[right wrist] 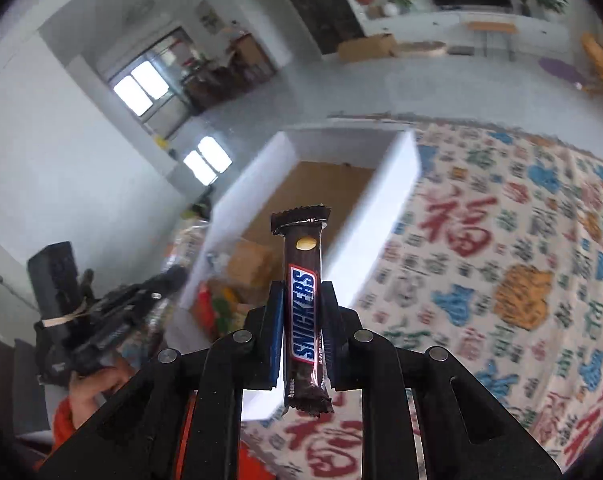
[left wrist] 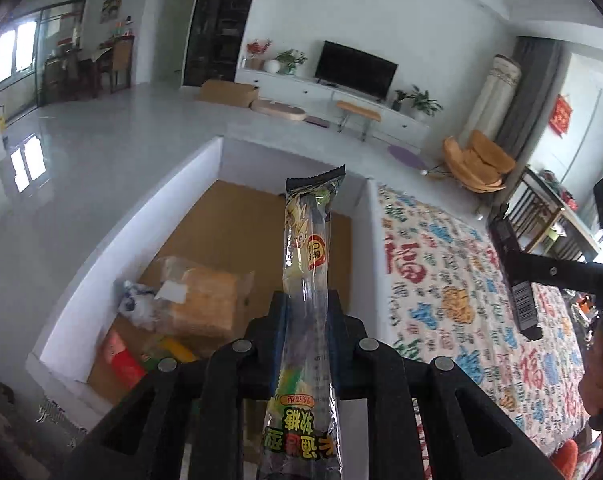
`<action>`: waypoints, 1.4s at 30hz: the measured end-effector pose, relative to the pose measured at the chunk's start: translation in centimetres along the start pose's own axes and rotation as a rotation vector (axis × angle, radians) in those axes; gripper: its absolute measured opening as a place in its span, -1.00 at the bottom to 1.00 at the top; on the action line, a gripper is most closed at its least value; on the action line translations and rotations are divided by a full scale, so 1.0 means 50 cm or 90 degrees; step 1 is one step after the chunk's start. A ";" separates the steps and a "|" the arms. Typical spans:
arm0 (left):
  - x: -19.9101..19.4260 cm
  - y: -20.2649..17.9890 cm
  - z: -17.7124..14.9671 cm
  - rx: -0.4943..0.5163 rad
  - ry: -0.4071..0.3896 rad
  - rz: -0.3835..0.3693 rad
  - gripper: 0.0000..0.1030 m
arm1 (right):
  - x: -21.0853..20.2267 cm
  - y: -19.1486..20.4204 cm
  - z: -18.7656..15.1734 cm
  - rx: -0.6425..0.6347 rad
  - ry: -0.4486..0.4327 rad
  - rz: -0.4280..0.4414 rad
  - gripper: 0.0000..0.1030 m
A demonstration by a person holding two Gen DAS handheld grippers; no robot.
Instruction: Organize snacks
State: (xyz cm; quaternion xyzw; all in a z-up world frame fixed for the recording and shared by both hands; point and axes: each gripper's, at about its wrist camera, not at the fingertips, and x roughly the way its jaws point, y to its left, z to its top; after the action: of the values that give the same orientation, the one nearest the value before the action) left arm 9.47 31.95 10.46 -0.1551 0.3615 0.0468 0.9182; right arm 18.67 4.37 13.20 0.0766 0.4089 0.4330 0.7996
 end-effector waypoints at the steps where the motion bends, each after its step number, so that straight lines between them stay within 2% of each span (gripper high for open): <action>1: 0.010 0.018 -0.009 -0.009 0.006 0.016 -0.62 | 0.033 0.035 0.004 -0.014 0.006 0.009 -0.65; 2: 0.021 0.035 -0.020 -0.016 0.011 0.033 -0.55 | 0.068 0.063 0.006 -0.025 0.014 0.015 -0.61; 3: 0.031 0.049 -0.032 -0.020 0.016 0.043 -0.29 | 0.101 0.085 0.005 -0.033 0.020 0.015 -0.50; 4: 0.041 0.058 -0.043 -0.023 0.020 0.050 0.16 | 0.132 0.097 0.002 -0.040 0.026 0.008 -0.31; 5: 0.044 0.064 -0.057 -0.024 0.021 0.059 0.37 | 0.161 0.105 -0.003 -0.044 0.034 0.004 0.25; 6: 0.044 0.064 -0.067 -0.021 0.016 0.064 0.58 | 0.181 0.110 -0.013 -0.043 0.040 0.003 0.38; 9: 0.030 0.051 -0.086 0.022 -0.006 0.080 0.64 | 0.203 0.104 -0.033 -0.042 0.045 -0.007 0.37; 12: 0.015 0.029 -0.093 0.046 -0.021 0.123 0.91 | 0.190 0.112 -0.044 -0.092 0.019 -0.053 0.37; 14: -0.005 0.009 -0.094 0.058 -0.042 0.147 0.93 | 0.167 0.116 -0.051 -0.128 -0.016 -0.080 0.39; 15: -0.013 0.001 -0.094 0.059 -0.051 0.153 0.95 | 0.156 0.117 -0.053 -0.141 -0.032 -0.092 0.49; 17: -0.021 -0.001 -0.090 0.047 -0.054 0.160 0.97 | 0.133 0.118 -0.058 -0.159 -0.055 -0.107 0.56; 19: -0.020 0.004 -0.089 0.029 -0.047 0.183 0.99 | 0.123 0.116 -0.056 -0.172 -0.055 -0.111 0.56; 23: -0.023 0.009 -0.084 0.008 -0.032 0.259 0.99 | 0.119 0.121 -0.063 -0.213 -0.038 -0.139 0.57; 24: -0.026 0.010 -0.085 0.002 -0.032 0.270 0.99 | 0.120 0.126 -0.069 -0.226 -0.038 -0.145 0.64; 26: -0.031 0.007 -0.088 -0.001 -0.038 0.266 0.99 | 0.128 0.135 -0.081 -0.253 -0.029 -0.157 0.68; 29: -0.032 0.008 -0.098 0.008 -0.038 0.238 0.99 | 0.157 0.146 -0.097 -0.283 0.032 -0.168 0.69; 31: -0.026 0.005 -0.102 0.021 -0.026 0.243 0.99 | 0.167 0.149 -0.104 -0.277 0.061 -0.165 0.68; 34: -0.021 0.000 -0.108 0.033 -0.028 0.272 0.99 | 0.173 0.149 -0.106 -0.249 0.077 -0.140 0.69; 38: -0.025 0.002 -0.108 0.025 -0.026 0.250 0.99 | 0.181 0.157 -0.101 -0.230 0.089 -0.143 0.69; 42: -0.032 0.004 -0.113 0.037 -0.038 0.264 0.99 | 0.186 0.171 -0.095 -0.226 0.094 -0.146 0.69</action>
State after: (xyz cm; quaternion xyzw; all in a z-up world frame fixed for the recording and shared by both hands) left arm 4.59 30.37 7.62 -0.0492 0.3593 0.2286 0.9035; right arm 12.58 15.55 8.70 -0.1442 0.3899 0.4085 0.8126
